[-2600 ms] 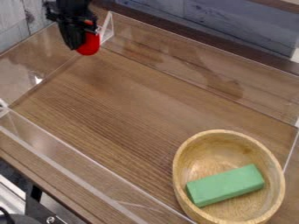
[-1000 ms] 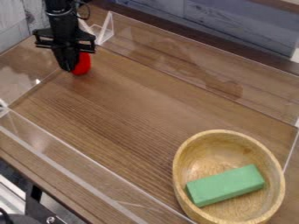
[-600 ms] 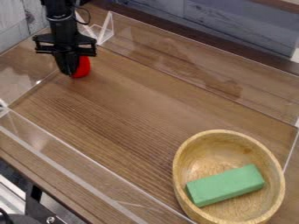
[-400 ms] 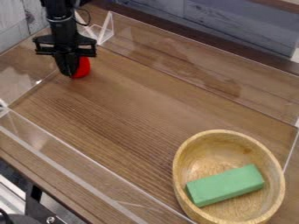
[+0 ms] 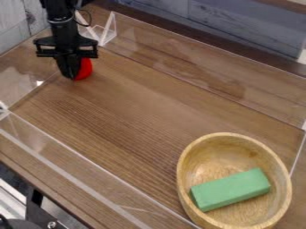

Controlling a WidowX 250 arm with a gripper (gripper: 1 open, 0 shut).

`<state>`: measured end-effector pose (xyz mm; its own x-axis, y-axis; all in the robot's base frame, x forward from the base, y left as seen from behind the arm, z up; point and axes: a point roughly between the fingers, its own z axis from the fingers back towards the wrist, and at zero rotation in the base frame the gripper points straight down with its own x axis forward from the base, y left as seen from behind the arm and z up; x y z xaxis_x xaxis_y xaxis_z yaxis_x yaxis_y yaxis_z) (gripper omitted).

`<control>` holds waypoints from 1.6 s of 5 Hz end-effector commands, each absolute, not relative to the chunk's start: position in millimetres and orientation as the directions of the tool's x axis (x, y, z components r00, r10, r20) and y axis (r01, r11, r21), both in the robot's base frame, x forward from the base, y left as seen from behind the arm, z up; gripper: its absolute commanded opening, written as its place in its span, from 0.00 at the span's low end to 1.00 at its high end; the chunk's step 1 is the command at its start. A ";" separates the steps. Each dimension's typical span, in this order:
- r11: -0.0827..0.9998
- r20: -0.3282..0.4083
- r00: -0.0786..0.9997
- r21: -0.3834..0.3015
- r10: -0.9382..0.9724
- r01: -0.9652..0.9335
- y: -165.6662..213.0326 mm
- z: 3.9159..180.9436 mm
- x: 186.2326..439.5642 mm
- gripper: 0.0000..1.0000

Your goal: Move the red object to the left side of the table

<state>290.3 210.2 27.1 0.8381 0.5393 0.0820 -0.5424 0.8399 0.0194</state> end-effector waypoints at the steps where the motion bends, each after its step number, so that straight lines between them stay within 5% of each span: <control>1: 0.867 0.099 0.863 0.015 0.495 -0.498 210.8 22.8 295.2 0.00; 4: 0.862 0.085 0.858 -0.012 0.506 -0.507 206.7 24.3 305.3 0.00; 5: 0.884 0.083 0.880 -0.027 0.468 -0.468 196.2 44.8 304.5 1.00; 8: 0.934 0.081 0.934 -0.117 0.347 -0.336 158.9 95.2 314.9 1.00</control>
<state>307.1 154.5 60.4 0.9336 0.3575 -0.0246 -0.3575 0.9245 -0.1323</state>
